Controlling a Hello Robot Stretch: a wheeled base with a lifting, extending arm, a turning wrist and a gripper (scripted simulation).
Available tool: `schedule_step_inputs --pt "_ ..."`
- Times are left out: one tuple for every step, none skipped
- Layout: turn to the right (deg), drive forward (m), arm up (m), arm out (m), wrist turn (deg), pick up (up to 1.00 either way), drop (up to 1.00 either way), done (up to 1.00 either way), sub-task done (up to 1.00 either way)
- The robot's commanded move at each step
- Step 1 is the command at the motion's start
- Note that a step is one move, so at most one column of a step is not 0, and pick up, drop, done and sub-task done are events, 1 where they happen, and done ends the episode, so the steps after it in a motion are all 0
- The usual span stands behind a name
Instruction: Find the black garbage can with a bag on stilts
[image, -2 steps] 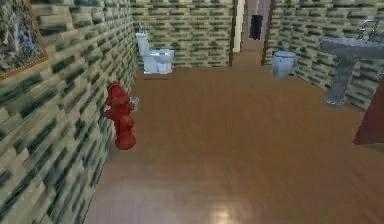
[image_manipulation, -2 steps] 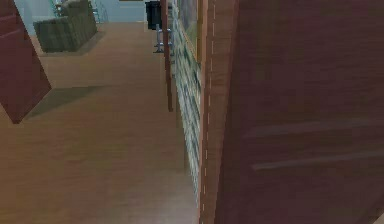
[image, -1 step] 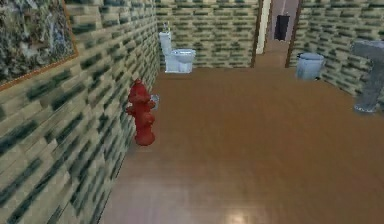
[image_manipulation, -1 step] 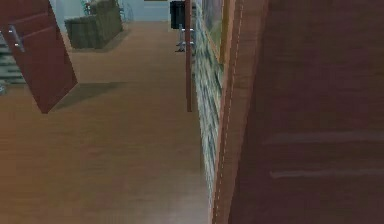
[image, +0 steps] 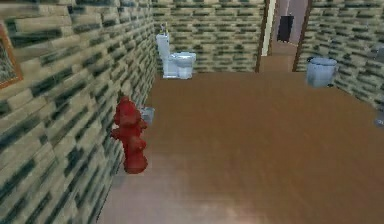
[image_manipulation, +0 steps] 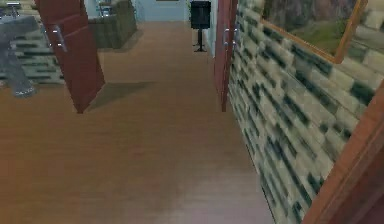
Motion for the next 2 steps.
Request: schedule_step_inputs --pt "45.0 0.00 0.00 0.00 0.0 0.00 0.00 0.00 0.00" --pt "33.0 0.00 0.00 0.00 0.0 0.00 0.00 0.00 0.00"
